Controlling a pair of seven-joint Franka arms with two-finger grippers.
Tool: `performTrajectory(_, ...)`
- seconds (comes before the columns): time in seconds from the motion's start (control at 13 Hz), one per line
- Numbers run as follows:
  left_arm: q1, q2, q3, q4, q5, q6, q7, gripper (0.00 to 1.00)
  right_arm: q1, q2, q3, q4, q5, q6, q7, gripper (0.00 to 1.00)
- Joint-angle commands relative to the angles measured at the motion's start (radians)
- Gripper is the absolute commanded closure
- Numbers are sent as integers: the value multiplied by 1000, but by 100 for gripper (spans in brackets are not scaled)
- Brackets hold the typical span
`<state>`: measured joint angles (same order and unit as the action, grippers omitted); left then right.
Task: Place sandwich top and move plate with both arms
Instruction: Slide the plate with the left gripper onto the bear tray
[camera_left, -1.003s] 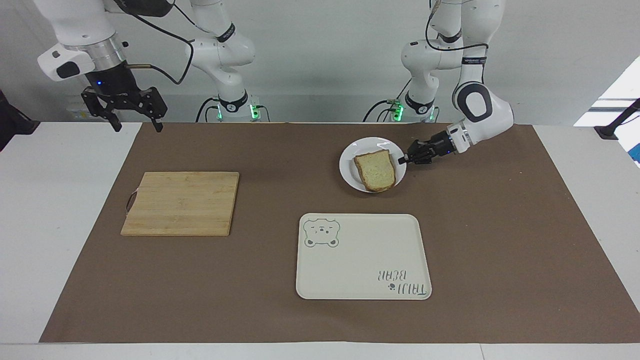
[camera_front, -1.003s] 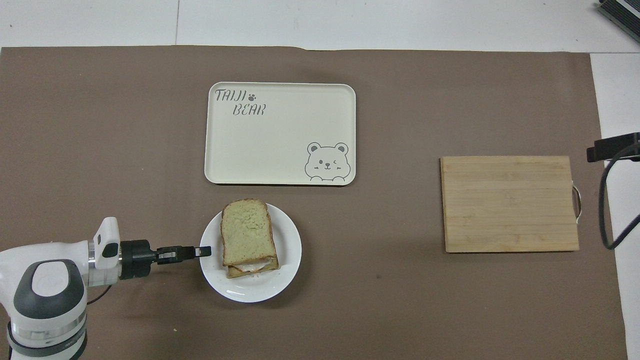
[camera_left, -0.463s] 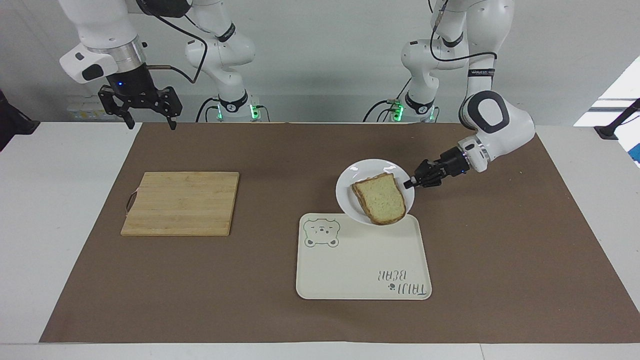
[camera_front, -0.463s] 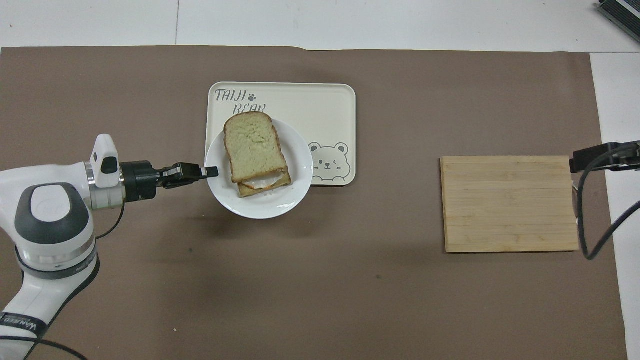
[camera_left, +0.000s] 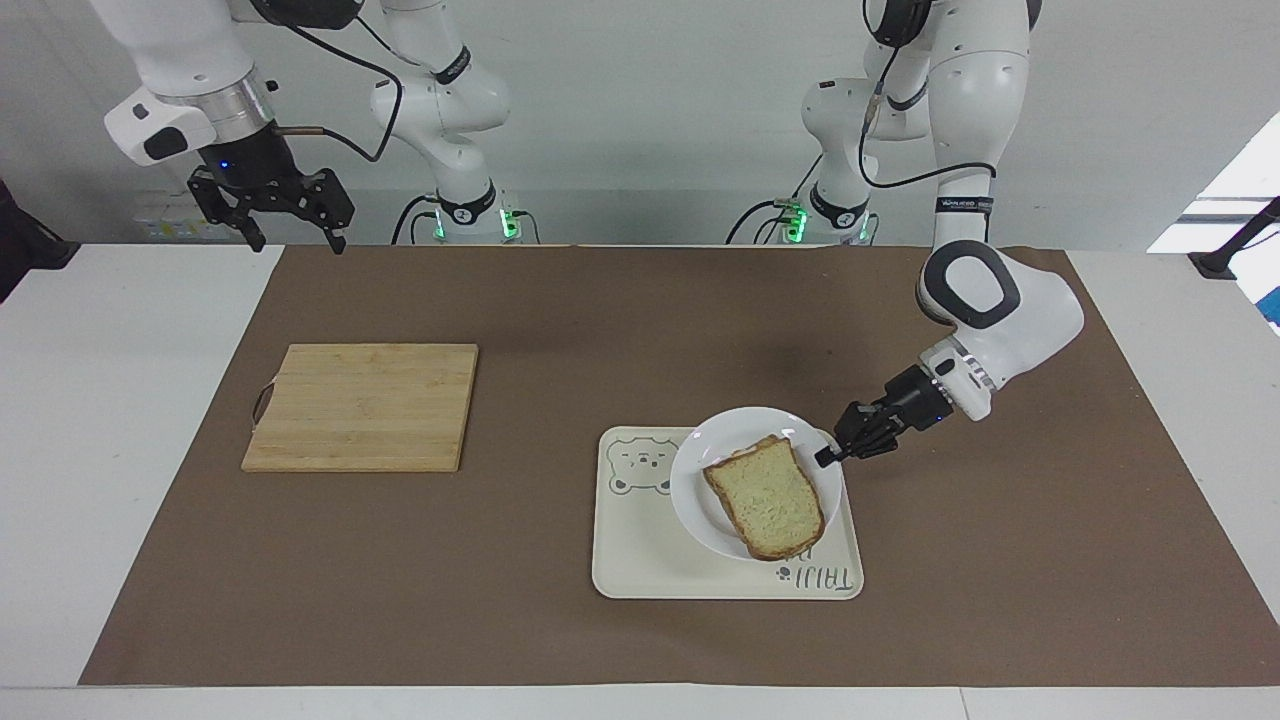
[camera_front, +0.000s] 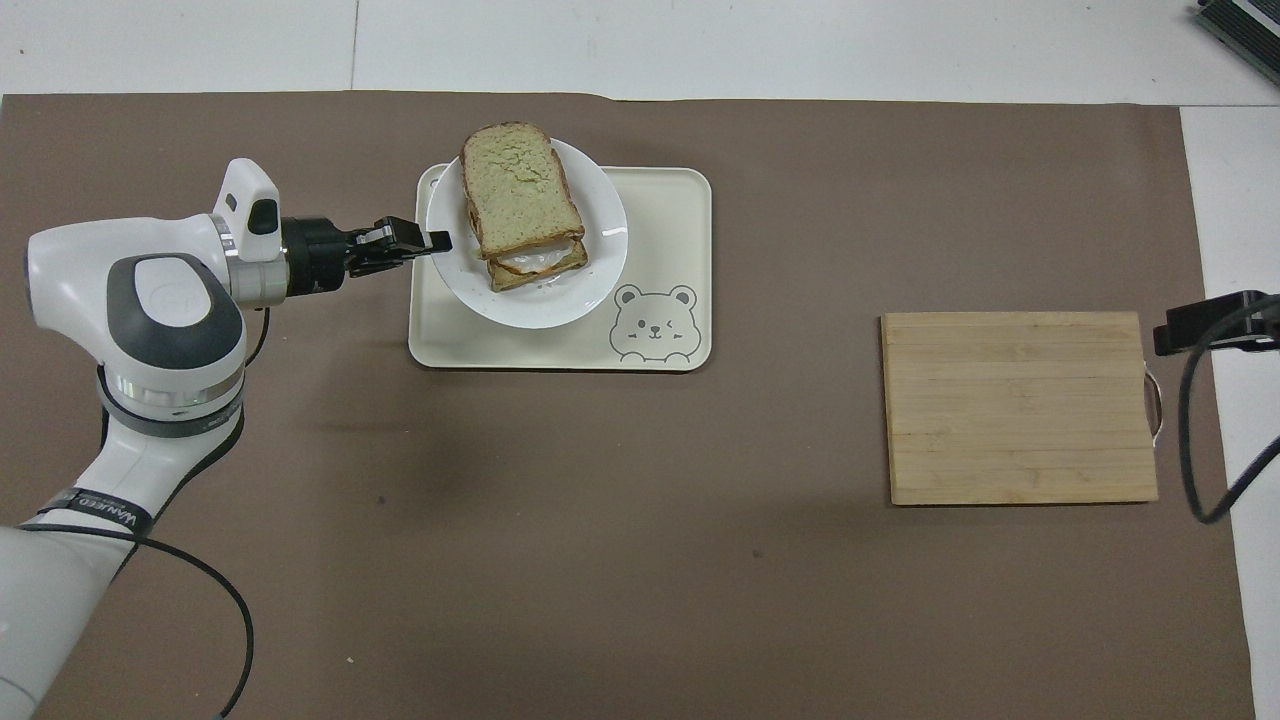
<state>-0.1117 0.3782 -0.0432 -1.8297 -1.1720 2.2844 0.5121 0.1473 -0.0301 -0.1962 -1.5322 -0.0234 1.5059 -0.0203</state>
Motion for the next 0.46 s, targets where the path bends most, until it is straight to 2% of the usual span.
performTrajectory(0.0, -20, 36, 2, 32, 63, 12, -23, 100, -8, -50, 4, -65, 17, -3, 8, 0)
performTrajectory(0.31, -59, 24, 6, -9, 78, 9, -44, 100, -9, -48, 4, -65, 14, 8, 6, 0)
performTrajectory(0.39, -68, 21, 6, -16, 86, 10, -53, 98, -5, -47, 6, -66, 14, 46, 8, 0)
